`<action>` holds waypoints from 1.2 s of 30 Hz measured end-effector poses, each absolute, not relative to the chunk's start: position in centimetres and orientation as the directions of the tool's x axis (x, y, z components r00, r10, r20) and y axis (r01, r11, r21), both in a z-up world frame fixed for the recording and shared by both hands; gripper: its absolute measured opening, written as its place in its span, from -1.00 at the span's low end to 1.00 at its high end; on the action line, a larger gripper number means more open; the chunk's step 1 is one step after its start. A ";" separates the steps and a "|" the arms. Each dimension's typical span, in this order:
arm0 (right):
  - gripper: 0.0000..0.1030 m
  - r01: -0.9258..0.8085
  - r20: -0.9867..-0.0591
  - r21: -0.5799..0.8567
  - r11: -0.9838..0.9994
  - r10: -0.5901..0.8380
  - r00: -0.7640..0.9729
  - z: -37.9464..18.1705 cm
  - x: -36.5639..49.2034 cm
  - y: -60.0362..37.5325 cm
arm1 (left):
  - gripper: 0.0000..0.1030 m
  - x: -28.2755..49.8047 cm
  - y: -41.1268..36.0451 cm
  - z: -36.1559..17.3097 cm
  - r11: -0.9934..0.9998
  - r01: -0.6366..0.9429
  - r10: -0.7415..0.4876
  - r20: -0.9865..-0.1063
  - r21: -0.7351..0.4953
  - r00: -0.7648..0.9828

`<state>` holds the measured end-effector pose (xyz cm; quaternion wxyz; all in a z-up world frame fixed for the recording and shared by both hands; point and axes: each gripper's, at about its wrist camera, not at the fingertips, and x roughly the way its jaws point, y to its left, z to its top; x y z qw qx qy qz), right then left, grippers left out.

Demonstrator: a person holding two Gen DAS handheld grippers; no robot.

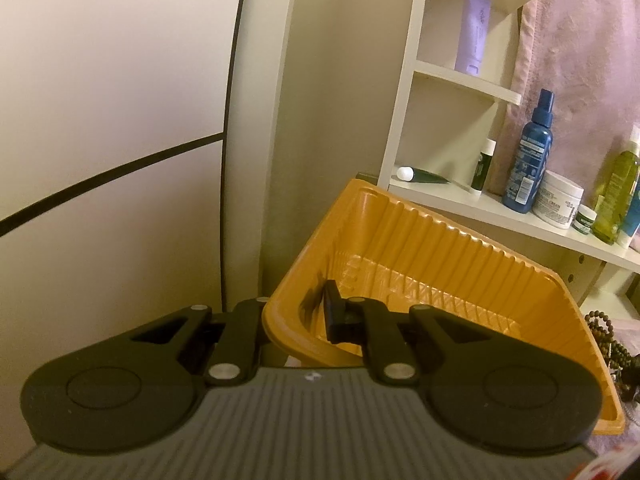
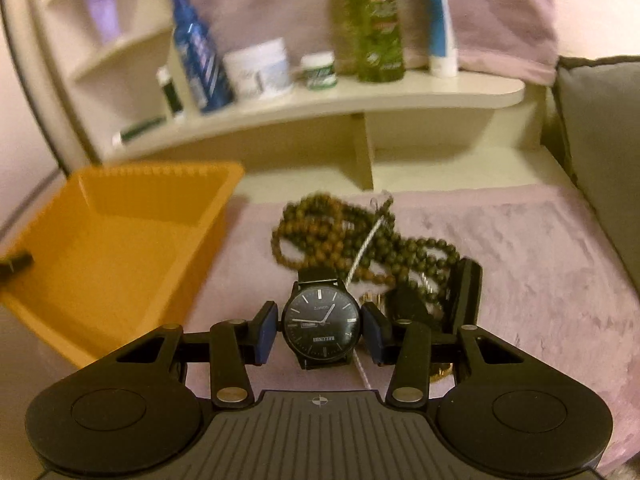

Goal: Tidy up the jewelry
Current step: 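Carry the black wristwatch into the orange tray and open the right gripper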

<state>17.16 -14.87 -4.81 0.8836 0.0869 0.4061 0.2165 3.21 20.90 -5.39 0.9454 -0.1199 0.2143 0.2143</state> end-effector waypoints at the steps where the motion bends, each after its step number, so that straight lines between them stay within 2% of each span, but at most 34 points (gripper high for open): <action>1: -0.12 -0.308 -0.672 0.339 0.889 0.458 0.582 -4.4 17.2 -14.9 | -0.78 3.2 20.9 -5.4 0.879 -0.457 0.353 -0.456 -0.137 0.817; 6: -0.12 -0.322 -0.616 0.379 0.867 0.496 0.611 -1.8 16.9 -14.3 | -0.78 3.2 21.0 -5.5 0.879 -0.456 0.351 -0.457 -0.139 0.817; 14: -0.12 -0.450 -0.511 0.462 0.764 0.644 0.569 2.0 16.5 -10.5 | -0.79 3.5 21.0 -5.3 0.884 -0.448 0.347 -0.456 -0.133 0.820; 21: -0.12 -0.500 -0.578 0.448 0.741 0.667 0.469 -0.2 16.6 -6.3 | -0.80 3.3 20.8 -4.7 0.892 -0.434 0.342 -0.446 -0.122 0.827; 27: -0.12 -0.525 -0.668 0.360 0.771 0.606 0.432 -2.9 16.8 -4.0 | -0.80 3.3 20.8 -4.7 0.894 -0.433 0.341 -0.448 -0.118 0.826; 32: -0.12 -0.556 -0.697 0.309 0.772 0.581 0.420 -3.6 17.0 -2.9 | -0.81 3.2 20.7 -4.7 0.898 -0.425 0.337 -0.445 -0.111 0.830; 36: -0.08 -0.569 -0.675 0.285 0.771 0.583 0.452 -2.8 16.8 -2.8 | -0.81 3.2 20.7 -4.7 0.900 -0.422 0.337 -0.445 -0.107 0.830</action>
